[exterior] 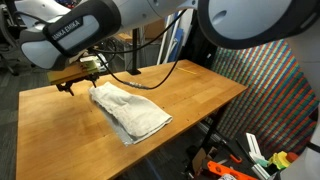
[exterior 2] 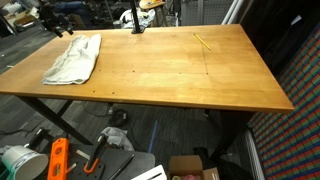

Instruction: Fold the cloth in half

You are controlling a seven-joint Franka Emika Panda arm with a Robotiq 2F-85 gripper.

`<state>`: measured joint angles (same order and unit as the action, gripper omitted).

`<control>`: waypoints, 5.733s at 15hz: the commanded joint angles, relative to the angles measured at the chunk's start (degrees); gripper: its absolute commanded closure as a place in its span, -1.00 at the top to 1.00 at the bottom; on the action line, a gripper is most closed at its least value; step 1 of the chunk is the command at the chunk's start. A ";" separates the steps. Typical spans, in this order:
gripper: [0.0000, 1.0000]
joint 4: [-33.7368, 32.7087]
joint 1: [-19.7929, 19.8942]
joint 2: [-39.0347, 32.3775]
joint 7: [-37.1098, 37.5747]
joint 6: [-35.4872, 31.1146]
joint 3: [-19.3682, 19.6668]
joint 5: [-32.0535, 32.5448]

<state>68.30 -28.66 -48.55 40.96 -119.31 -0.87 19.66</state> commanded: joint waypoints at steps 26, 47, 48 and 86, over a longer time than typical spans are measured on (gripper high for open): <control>-0.86 -14.40 3.49 -8.27 -0.71 8.24 2.75 -1.54; -0.90 -0.62 16.97 7.68 -4.62 5.98 0.92 -14.95; -0.89 -0.10 17.28 8.24 -4.57 5.78 1.01 -15.55; 0.53 7.41 3.61 8.06 -6.95 2.76 -0.02 -3.59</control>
<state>66.90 -26.75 -48.39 37.48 -114.99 0.73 17.28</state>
